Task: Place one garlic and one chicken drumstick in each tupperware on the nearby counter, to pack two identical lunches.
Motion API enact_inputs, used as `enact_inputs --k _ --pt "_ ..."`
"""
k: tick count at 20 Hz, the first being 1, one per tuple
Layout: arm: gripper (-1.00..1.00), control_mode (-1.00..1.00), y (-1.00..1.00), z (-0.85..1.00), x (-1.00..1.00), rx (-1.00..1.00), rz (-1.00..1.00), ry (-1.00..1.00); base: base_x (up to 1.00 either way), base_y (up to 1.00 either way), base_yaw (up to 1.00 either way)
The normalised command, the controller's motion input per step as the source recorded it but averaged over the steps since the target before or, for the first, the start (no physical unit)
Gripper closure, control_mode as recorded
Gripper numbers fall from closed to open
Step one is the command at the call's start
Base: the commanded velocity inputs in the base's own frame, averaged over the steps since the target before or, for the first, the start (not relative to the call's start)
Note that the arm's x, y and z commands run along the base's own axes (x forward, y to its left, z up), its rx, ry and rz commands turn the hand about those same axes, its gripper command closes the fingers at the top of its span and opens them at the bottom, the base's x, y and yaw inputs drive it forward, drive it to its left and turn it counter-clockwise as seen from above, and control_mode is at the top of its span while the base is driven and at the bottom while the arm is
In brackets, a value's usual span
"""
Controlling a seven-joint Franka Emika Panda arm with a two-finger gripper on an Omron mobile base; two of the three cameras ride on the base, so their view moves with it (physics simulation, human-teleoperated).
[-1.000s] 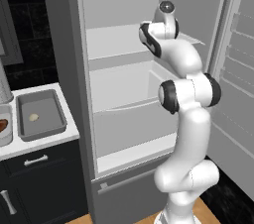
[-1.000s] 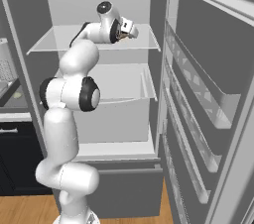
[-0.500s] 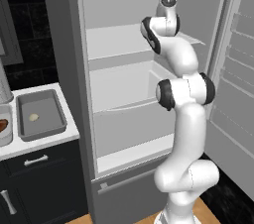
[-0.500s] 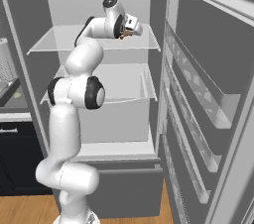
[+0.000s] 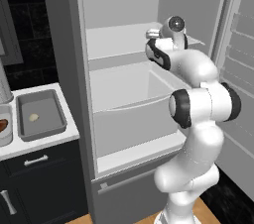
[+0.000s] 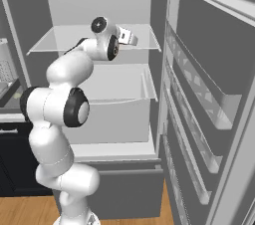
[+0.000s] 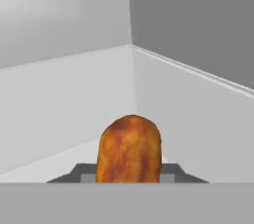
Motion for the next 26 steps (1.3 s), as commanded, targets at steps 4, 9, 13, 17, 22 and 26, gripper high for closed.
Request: enact_inputs --k 4,9,13,17,22,26 --pt "1.00 -1.00 0.00 0.99 -1.00 0.00 0.00 0.06 0.00 0.00 0.00" --pt "1.00 -1.00 0.00 0.77 -1.00 0.00 -0.01 0.44 0.00 0.00 0.00" --pt "1.00 -1.00 0.00 -0.10 -1.00 0.00 0.00 0.43 0.00 0.00 0.00" --pt "1.00 -1.00 0.00 -1.00 -1.00 -0.02 0.06 0.07 0.00 0.00 0.00" --pt "1.00 -1.00 0.01 -1.00 -1.00 -0.01 0.10 0.00 0.00 0.00 0.00" --pt "1.00 -1.00 0.26 -1.00 -1.00 0.00 0.17 0.00 0.00 0.00 0.00"
